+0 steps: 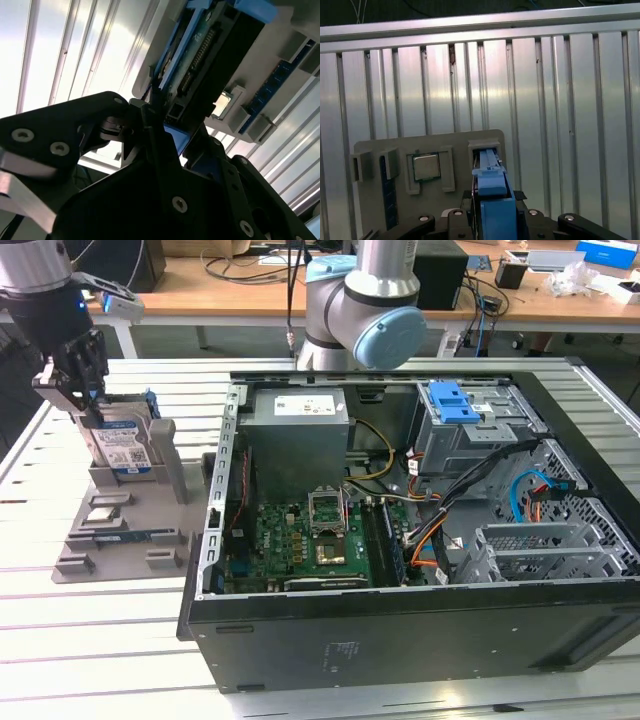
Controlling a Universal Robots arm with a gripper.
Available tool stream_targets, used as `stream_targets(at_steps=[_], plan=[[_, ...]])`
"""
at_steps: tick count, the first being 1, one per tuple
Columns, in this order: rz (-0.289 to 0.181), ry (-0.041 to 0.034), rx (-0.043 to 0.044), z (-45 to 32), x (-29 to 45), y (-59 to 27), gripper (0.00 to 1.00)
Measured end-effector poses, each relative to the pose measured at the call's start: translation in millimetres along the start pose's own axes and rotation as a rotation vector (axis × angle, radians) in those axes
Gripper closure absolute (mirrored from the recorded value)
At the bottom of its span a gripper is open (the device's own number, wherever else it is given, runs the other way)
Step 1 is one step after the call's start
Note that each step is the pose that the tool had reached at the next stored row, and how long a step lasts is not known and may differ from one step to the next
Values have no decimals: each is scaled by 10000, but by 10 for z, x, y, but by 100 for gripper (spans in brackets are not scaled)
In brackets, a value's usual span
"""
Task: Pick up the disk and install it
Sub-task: 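Pick up the disk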
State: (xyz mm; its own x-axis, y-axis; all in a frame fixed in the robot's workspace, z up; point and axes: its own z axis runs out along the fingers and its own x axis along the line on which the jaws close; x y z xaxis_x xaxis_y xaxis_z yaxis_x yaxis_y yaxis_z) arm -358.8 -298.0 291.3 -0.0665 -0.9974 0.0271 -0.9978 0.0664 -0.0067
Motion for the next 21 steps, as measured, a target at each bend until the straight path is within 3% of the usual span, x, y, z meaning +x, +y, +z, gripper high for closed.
stream_targets(at_steps=[21], plan=[[0, 1, -1, 24, 0, 0, 63]])
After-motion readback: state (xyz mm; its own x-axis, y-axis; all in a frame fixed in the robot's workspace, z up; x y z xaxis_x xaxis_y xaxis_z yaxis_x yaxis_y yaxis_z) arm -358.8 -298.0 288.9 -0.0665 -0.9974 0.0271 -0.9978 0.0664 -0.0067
